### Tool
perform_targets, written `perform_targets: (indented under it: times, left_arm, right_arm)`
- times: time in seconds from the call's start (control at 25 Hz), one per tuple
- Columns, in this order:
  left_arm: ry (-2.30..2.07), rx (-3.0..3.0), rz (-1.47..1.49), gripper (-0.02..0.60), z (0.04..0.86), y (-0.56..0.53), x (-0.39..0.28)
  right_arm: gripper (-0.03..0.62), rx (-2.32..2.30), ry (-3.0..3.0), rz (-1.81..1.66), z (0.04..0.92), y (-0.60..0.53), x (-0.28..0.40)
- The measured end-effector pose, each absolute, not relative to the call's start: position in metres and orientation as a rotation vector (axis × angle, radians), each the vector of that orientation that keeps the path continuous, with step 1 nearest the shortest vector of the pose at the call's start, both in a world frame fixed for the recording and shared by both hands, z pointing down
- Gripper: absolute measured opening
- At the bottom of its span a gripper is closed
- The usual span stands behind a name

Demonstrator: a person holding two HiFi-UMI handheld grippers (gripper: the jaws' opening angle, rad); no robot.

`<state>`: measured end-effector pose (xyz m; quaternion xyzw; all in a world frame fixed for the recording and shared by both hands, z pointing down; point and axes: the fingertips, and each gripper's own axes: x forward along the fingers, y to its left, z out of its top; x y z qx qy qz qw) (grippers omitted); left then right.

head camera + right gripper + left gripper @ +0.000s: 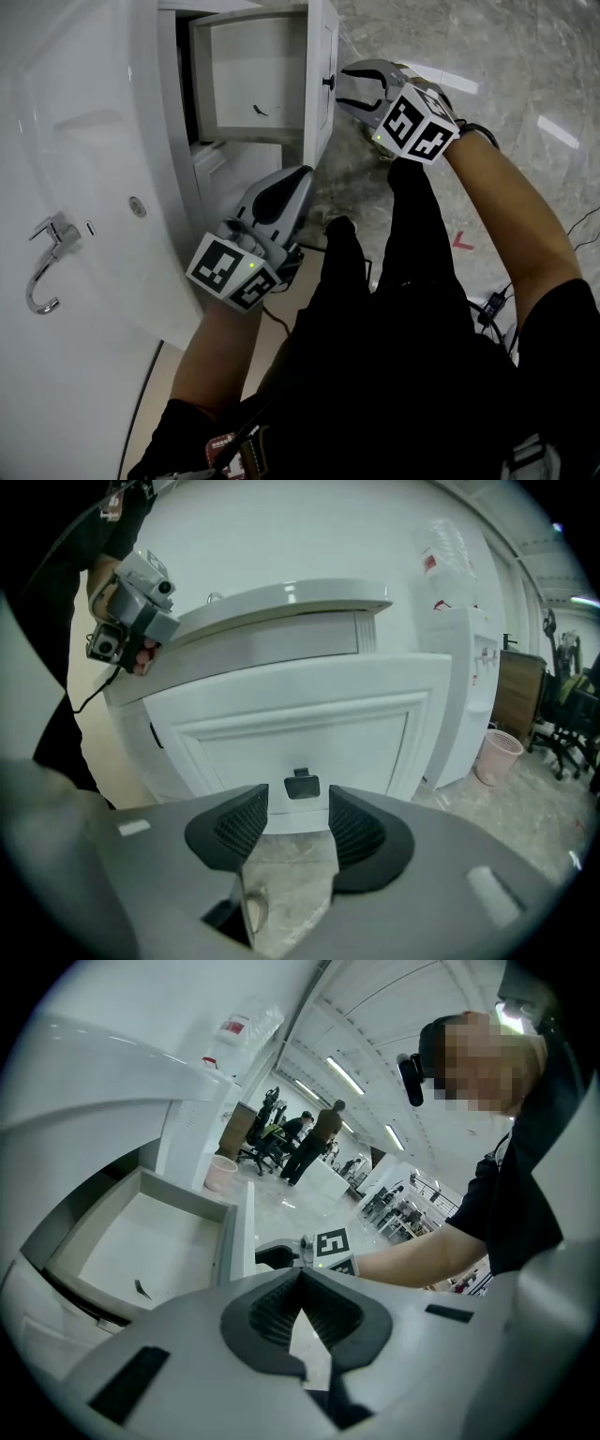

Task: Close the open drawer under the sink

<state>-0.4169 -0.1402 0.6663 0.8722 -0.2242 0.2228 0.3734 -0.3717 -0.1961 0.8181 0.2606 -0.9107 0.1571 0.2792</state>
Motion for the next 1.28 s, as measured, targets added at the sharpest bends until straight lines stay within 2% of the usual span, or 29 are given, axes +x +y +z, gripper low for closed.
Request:
perform_targets:
  times: [0.44, 0.52, 0.68, 1.28]
  left_arm:
    - [-0.562, 2.226, 0.583, -0.008, 0.680, -0.133, -0.422]
    - [-0.561, 2.224, 0.582, -0.008, 0.681, -0.131, -0.423]
    - [-0.562, 2.227, 0.576, -0.008, 0.681, -0.130, -0.424]
    - [-0.587, 2.231, 0.562, -0.008, 0.681, -0.123, -0.434]
  right_arm:
    - [0.167, 0.700, -2.407, 0.333, 0.842, -0.214, -0.391]
    - [0.132, 0.697, -2.409, 0.314, 0.842, -0.216, -0.392]
    - [0.126, 0.679, -2.403, 0.290, 0.844, -0.216, -0.391]
    - [0.124, 0.685, -2.399, 0.270, 0.843, -0.219, -0.395]
